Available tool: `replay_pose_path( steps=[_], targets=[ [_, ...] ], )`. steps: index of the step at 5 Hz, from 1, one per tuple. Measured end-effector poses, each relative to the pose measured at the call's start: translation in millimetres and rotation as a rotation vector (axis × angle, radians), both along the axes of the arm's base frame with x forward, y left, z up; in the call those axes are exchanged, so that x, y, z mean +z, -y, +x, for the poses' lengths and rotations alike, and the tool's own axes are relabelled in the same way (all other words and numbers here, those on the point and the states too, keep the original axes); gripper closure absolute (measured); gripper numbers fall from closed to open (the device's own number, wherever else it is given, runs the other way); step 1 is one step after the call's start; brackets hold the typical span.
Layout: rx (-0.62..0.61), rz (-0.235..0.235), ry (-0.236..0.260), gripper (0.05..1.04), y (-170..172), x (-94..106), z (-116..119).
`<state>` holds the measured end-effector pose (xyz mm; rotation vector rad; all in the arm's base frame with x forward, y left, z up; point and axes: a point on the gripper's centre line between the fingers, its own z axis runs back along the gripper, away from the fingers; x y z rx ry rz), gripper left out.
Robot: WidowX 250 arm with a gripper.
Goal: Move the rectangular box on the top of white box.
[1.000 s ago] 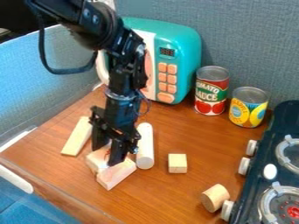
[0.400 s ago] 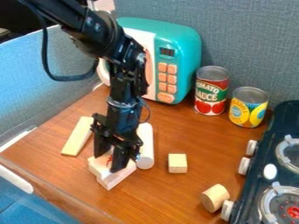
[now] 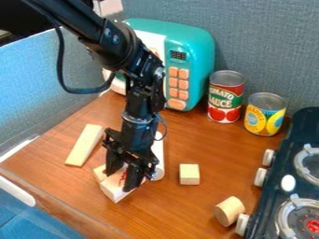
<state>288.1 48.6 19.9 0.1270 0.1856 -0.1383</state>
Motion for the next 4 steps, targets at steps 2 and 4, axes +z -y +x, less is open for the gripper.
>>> replay_pose_path(
  steps=[2, 4],
  targets=[
    [0.016, -0.007, -0.013, 0.075, 1.4, -5.8, -0.9],
    [0.016, -0.032, 0.095, 0.084, -1.7, 27.2, -4.5]
  ],
)
